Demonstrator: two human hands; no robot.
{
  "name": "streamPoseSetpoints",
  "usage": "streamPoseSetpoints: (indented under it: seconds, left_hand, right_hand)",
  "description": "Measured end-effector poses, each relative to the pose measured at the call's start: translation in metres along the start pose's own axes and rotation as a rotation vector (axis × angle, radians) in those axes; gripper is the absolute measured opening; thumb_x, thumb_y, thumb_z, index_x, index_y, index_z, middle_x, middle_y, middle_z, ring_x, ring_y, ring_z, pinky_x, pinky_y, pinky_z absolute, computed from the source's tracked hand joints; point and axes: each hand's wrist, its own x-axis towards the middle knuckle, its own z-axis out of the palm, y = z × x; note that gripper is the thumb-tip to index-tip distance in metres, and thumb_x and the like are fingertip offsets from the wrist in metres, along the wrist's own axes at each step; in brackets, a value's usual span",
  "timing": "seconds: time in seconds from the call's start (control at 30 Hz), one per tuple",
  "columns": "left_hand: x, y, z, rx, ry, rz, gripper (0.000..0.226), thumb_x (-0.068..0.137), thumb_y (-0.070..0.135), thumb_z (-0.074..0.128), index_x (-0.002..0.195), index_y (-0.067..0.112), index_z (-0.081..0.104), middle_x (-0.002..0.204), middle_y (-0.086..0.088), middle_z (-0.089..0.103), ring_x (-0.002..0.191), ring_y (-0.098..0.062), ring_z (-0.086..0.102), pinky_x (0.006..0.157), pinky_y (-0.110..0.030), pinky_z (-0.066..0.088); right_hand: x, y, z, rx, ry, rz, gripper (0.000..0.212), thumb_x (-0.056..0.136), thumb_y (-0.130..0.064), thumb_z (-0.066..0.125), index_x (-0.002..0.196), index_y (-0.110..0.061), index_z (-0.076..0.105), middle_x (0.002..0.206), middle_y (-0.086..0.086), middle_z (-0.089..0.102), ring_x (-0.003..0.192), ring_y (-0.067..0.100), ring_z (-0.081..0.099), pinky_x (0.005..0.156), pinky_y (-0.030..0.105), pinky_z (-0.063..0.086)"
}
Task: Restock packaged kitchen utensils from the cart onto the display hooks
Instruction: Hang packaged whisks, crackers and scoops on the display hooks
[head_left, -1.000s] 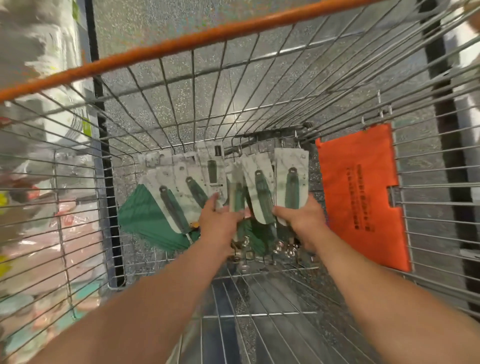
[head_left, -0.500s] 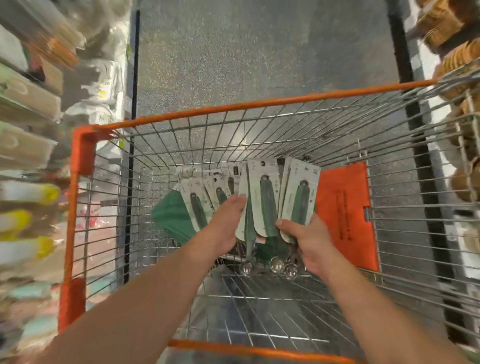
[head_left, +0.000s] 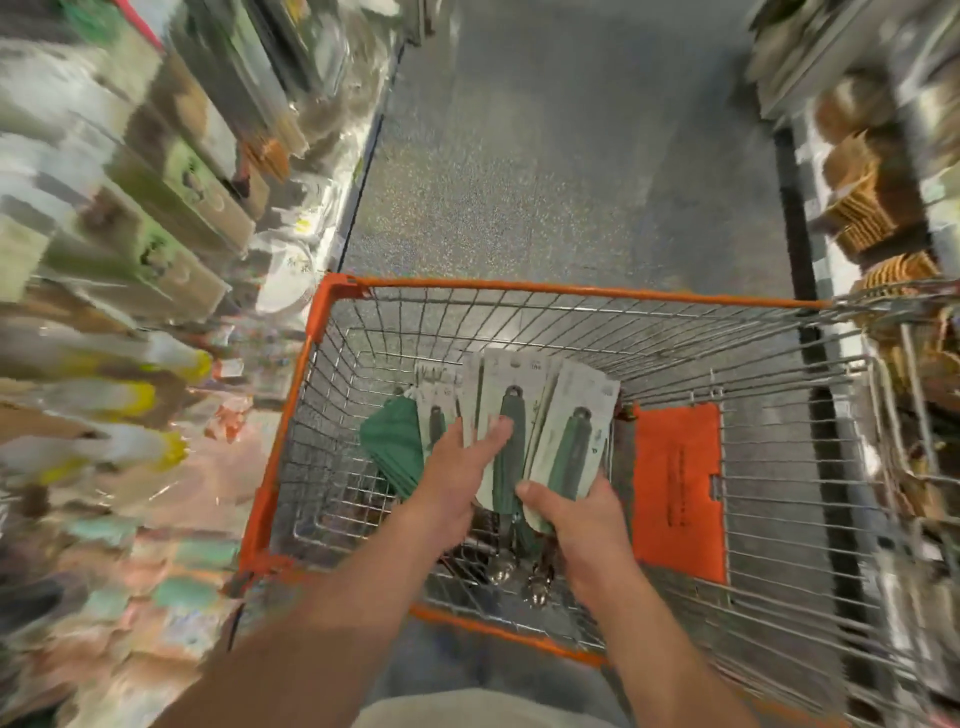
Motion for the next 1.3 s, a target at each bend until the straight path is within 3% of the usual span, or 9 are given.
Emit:
streamPoseSetpoints:
  seconds: [0.13, 0.3, 0.47, 0.6, 0.77, 0.9, 1.07, 1.2, 1.3]
  left_hand:
    - [-0.023, 0.029, 0.005, 0.002, 0.009, 0.11, 0.095, 0.047, 0.061, 0.098, 0.13, 0.03, 0.062, 0.13, -0.001, 0.071, 0.129, -0.035, 0.061, 0.11, -0.067, 0.041]
    - [-0.056, 0.056, -0.001, -0.133, 0.272, 0.294, 0.139, 0.029, 0.068, 0.098, 0.15, 0.027, 0.045, 0.137, -0.007, 0.066, 0.12, -0.033, 0.067, 0.097, -0.059, 0.056]
    - [-0.127, 0.062, -0.021, -0.194, 0.394, 0.474, 0.038, 0.086, 0.032, 0.083, 0.12, 0.024, 0.068, 0.11, 0.002, 0.079, 0.102, -0.02, 0.076, 0.095, -0.052, 0.057]
    - [-0.181, 0.044, -0.048, -0.328, 0.601, 0.486, 0.059, 0.061, 0.049, 0.091, 0.113, 0.027, 0.074, 0.113, -0.005, 0.078, 0.109, -0.034, 0.072, 0.099, -0.062, 0.053]
    - [-0.245, 0.006, -0.076, -0.458, 0.874, 0.559, 0.054, 0.076, 0.046, 0.088, 0.118, 0.027, 0.06, 0.122, 0.006, 0.069, 0.111, -0.019, 0.064, 0.102, -0.046, 0.052]
    - [-0.289, -0.046, -0.099, -0.594, 0.948, 0.647, 0.096, 0.058, 0.058, 0.095, 0.139, 0.021, 0.059, 0.134, -0.002, 0.069, 0.119, -0.025, 0.067, 0.105, -0.05, 0.052]
    - [-0.36, -0.103, -0.115, -0.686, 0.973, 0.814, 0.059, 0.077, 0.038, 0.087, 0.129, 0.019, 0.068, 0.117, -0.006, 0.077, 0.109, -0.029, 0.073, 0.094, -0.05, 0.059]
    - [-0.424, -0.141, -0.129, -0.711, 1.021, 0.925, 0.056, 0.084, 0.041, 0.078, 0.134, 0.018, 0.065, 0.125, -0.012, 0.073, 0.115, -0.034, 0.071, 0.098, -0.053, 0.055]
    - [-0.471, -0.165, -0.141, -0.763, 1.058, 0.986, 0.051, 0.091, 0.038, 0.076, 0.136, 0.017, 0.064, 0.126, -0.014, 0.073, 0.117, -0.035, 0.07, 0.104, -0.057, 0.052]
  right_hand:
    - [-0.004, -0.032, 0.008, -0.105, -0.113, -0.071, 0.043, 0.08, -0.008, 0.086, 0.117, -0.02, 0.067, 0.099, -0.003, 0.08, 0.091, 0.015, 0.077, 0.082, 0.037, 0.06]
    - [-0.005, -0.071, 0.03, -0.2, -0.305, -0.132, 0.065, 0.069, -0.026, 0.094, 0.124, -0.02, 0.06, 0.103, 0.003, 0.079, 0.094, 0.026, 0.077, 0.087, 0.057, 0.061]
    - [-0.027, -0.084, 0.061, -0.337, -0.604, -0.187, 0.046, 0.082, -0.017, 0.085, 0.121, -0.02, 0.062, 0.103, 0.001, 0.079, 0.091, 0.019, 0.077, 0.082, 0.044, 0.063]
    - [-0.061, -0.074, 0.094, -0.429, -0.78, -0.214, 0.05, 0.079, -0.015, 0.088, 0.123, -0.012, 0.063, 0.104, 0.006, 0.079, 0.093, 0.023, 0.077, 0.078, 0.038, 0.063]
    - [-0.12, -0.046, 0.114, -0.518, -0.957, -0.226, 0.03, 0.083, -0.006, 0.083, 0.108, -0.018, 0.071, 0.095, -0.001, 0.08, 0.086, 0.015, 0.077, 0.064, 0.019, 0.057]
    - [-0.164, -0.009, 0.126, -0.611, -1.095, -0.231, 0.029, 0.084, -0.004, 0.081, 0.108, -0.018, 0.073, 0.097, 0.001, 0.08, 0.091, 0.021, 0.077, 0.071, 0.028, 0.06]
    - [-0.233, 0.037, 0.145, -0.702, -1.281, -0.255, 0.029, 0.086, -0.008, 0.079, 0.114, -0.016, 0.077, 0.106, 0.005, 0.08, 0.1, 0.025, 0.076, 0.085, 0.04, 0.061]
    - [-0.302, 0.062, 0.161, -0.709, -1.437, -0.311, 0.025, 0.087, -0.001, 0.076, 0.111, -0.008, 0.076, 0.094, 0.005, 0.08, 0.085, 0.017, 0.078, 0.067, 0.022, 0.058]
    - [-0.351, 0.087, 0.178, -0.691, -1.542, -0.381, 0.037, 0.089, 0.006, 0.072, 0.122, -0.01, 0.07, 0.106, 0.007, 0.079, 0.099, 0.022, 0.076, 0.075, 0.027, 0.061]
